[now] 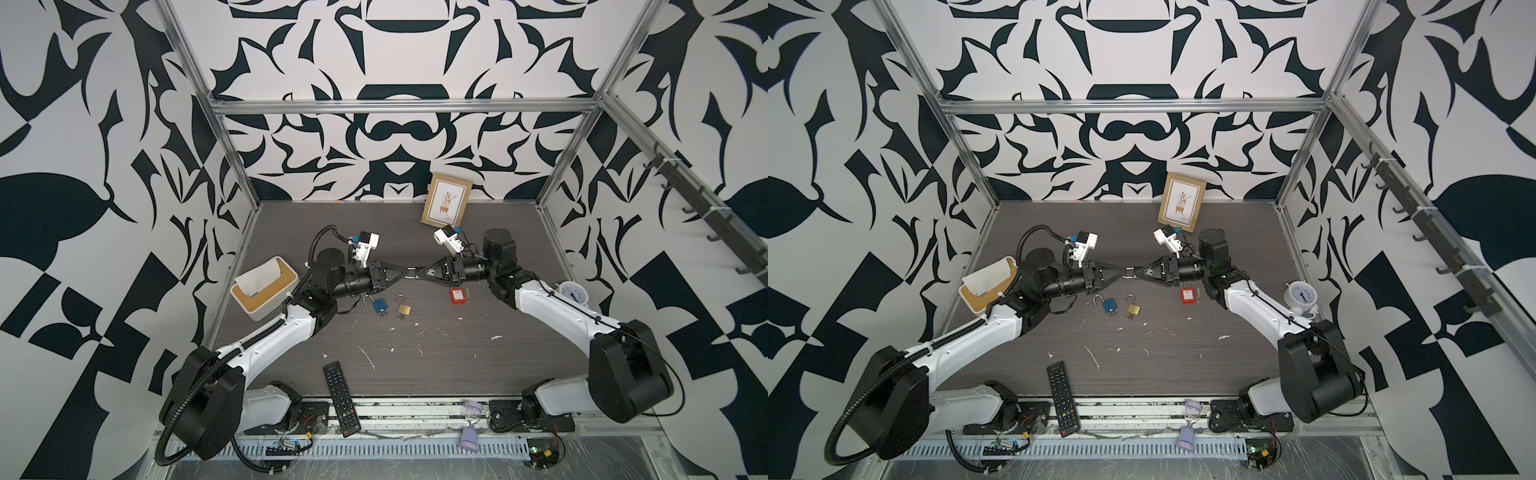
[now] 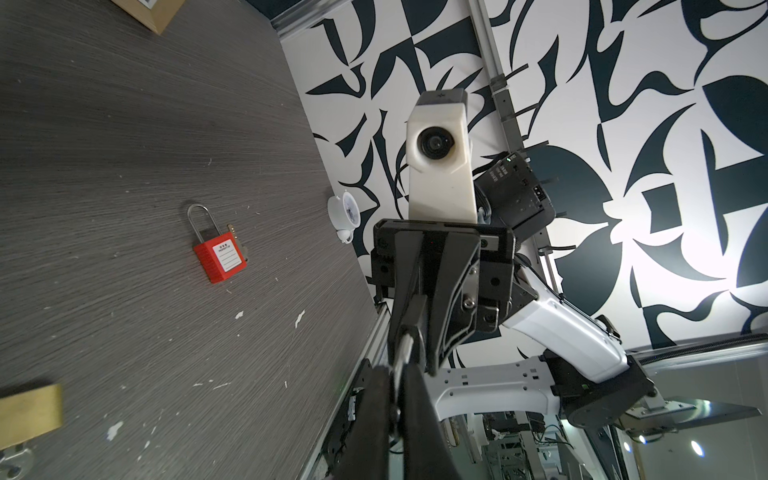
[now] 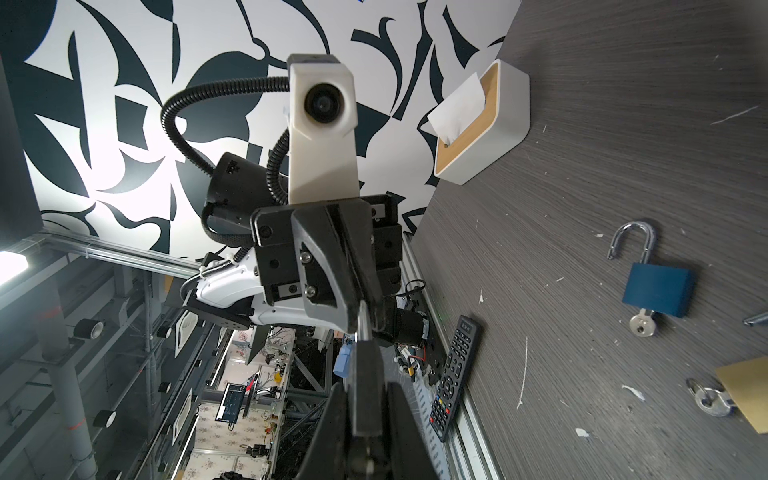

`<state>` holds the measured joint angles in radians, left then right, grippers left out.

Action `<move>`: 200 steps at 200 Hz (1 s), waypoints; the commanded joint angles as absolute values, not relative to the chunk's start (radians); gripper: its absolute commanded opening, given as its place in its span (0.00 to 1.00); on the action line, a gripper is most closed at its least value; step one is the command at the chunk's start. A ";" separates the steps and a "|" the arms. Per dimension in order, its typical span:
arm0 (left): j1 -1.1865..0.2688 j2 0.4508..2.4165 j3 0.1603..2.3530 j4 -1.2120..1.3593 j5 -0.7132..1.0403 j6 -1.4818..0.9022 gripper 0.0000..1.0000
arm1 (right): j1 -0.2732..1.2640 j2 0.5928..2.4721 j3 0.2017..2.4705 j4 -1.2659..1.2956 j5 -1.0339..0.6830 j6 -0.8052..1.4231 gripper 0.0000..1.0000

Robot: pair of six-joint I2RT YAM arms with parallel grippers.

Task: Lock with the key

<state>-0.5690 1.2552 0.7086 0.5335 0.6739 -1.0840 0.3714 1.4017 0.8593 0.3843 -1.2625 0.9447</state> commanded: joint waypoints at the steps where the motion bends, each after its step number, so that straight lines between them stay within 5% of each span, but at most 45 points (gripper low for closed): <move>1: -0.583 1.267 0.744 0.539 0.687 -1.078 0.00 | 0.376 1.393 0.871 0.452 -1.264 0.949 0.00; 200: -0.642 1.314 0.768 0.579 0.680 -1.067 0.00 | 0.478 1.454 0.908 0.525 -1.193 0.971 0.00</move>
